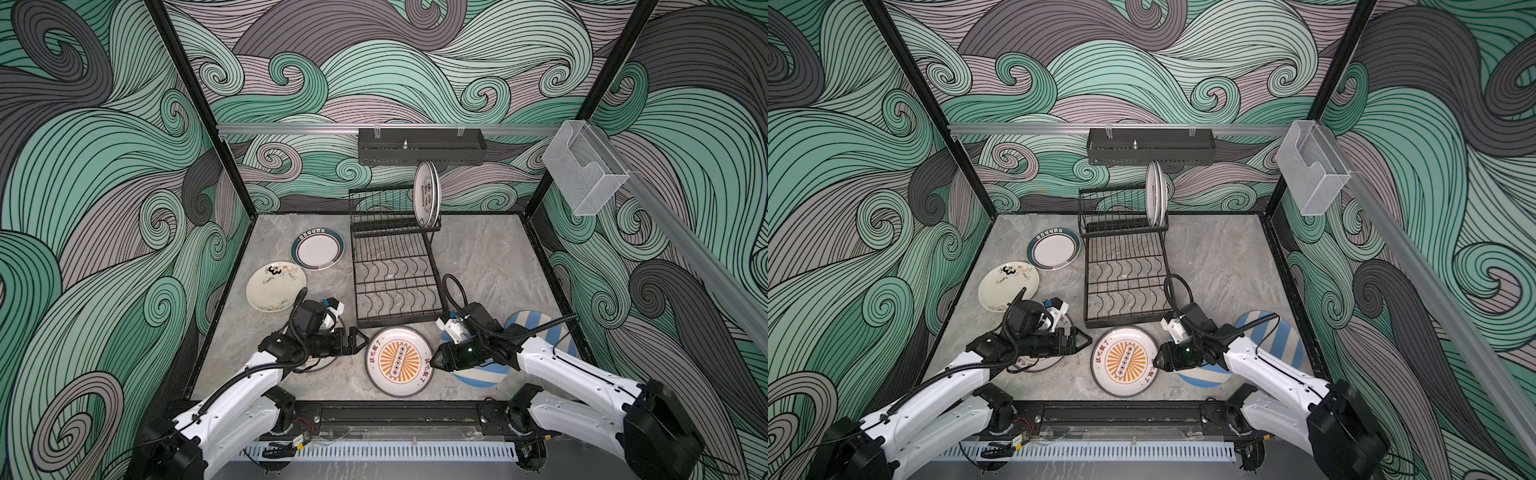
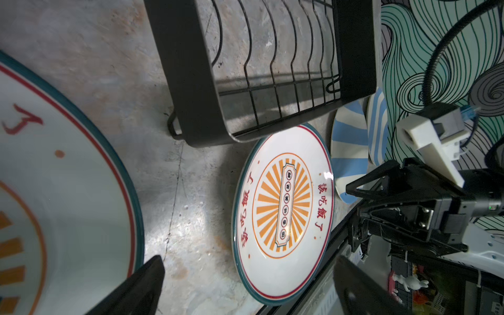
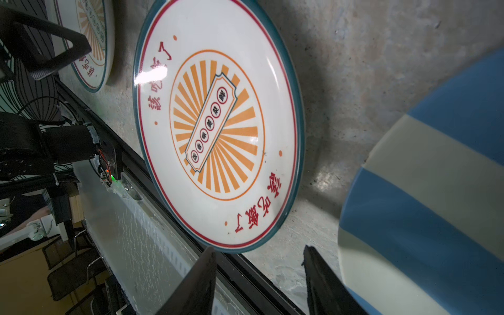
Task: Load plates into a dish rack
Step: Pick up the plate from the bottom-center of the table.
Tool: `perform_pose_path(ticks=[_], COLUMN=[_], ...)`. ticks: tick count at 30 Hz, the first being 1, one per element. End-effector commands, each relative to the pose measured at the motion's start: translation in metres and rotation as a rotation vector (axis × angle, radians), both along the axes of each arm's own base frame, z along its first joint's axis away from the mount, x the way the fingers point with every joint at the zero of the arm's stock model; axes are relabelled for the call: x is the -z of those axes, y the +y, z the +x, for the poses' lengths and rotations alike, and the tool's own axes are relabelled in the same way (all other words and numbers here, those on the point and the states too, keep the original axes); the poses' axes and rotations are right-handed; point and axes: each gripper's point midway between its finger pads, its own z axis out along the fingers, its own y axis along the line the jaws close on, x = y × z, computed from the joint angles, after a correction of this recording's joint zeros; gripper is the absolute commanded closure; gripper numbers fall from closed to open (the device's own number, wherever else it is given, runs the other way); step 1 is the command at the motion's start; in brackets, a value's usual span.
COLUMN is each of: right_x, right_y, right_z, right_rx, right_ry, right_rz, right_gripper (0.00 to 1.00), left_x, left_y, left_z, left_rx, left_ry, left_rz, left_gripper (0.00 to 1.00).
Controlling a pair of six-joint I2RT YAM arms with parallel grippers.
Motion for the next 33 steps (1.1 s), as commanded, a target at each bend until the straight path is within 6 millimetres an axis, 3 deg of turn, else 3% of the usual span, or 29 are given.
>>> perform_pose_path(ticks=[1, 10, 22, 26, 33], right_x=[0.005, 0.015, 0.03, 0.033, 0.032], right_y=[0.005, 0.018, 0.024, 0.025, 0.026], right_z=[0.004, 0.013, 0.015, 0.014, 0.014], right_rx=[-0.005, -0.023, -0.018, -0.003, 0.027], right_ry=[-0.013, -0.012, 0.008, 0.015, 0.017], right_rz=[0.016, 0.043, 0.064, 0.087, 0.13], right_gripper=[0.48, 0.49, 0.5, 0.55, 0.61], left_x=[0.002, 0.008, 0.033, 0.034, 0.036], left_y=[-0.007, -0.027, -0.055, -0.067, -0.072], left_z=[-0.001, -0.006, -0.023, -0.025, -0.026], left_rx=[0.004, 0.094, 0.295, 0.335, 0.353], left_ry=[0.012, 0.012, 0.068, 0.061, 0.07], left_rz=[-0.017, -0.02, 0.013, 0.006, 0.012], left_gripper=[0.01, 0.01, 0.01, 0.01, 0.01])
